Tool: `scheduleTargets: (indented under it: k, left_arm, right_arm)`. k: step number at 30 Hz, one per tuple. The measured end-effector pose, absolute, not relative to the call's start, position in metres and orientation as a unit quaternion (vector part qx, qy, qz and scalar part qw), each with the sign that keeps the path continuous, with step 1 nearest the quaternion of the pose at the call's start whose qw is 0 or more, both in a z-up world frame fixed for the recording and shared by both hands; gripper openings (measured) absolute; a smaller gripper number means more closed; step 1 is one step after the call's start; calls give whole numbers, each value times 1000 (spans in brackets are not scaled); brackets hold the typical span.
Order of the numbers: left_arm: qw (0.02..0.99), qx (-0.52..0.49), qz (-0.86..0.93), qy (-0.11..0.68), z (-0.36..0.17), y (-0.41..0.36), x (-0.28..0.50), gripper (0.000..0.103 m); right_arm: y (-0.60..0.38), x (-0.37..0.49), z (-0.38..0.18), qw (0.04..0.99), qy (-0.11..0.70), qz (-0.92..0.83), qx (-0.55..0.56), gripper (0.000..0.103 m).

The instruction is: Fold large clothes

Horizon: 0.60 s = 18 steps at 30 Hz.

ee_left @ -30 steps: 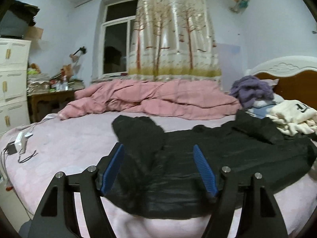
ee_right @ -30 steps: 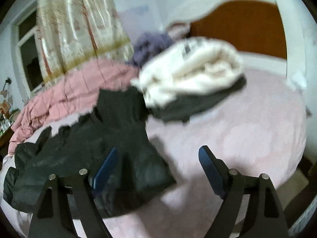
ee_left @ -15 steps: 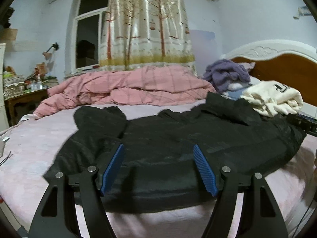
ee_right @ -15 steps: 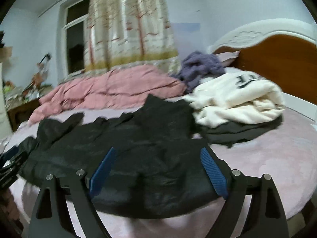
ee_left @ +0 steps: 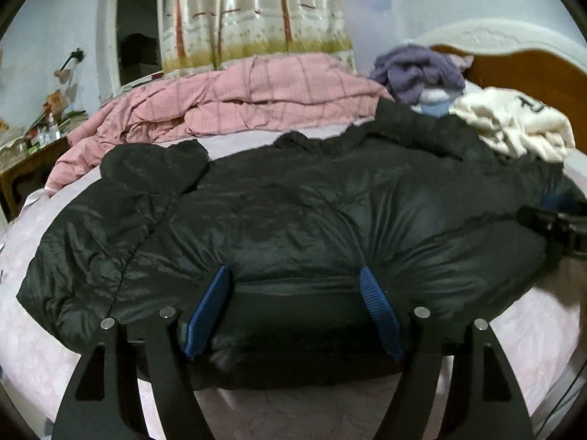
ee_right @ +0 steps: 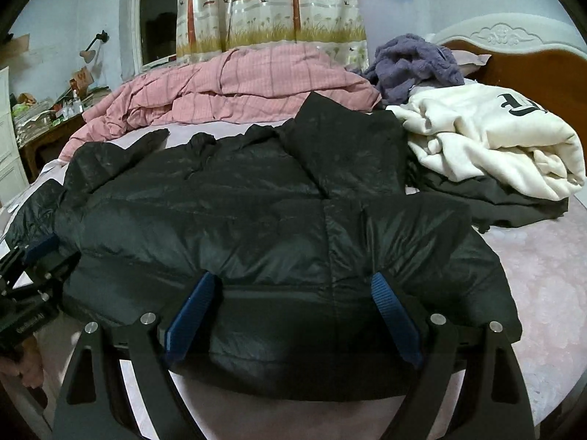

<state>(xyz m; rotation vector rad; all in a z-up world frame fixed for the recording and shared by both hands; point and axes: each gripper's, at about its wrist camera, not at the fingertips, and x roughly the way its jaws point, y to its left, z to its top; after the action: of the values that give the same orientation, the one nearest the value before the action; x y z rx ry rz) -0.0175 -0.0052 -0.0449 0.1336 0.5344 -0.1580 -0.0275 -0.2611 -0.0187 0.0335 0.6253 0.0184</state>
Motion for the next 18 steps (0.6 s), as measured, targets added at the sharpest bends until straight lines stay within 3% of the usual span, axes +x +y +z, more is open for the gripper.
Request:
scheduleTargets:
  k: [18]
  left_arm:
    - [951,65,-93,289,-49,-2,1,77]
  right_arm:
    - [-256,-10,-28,941,338,-8,3,93]
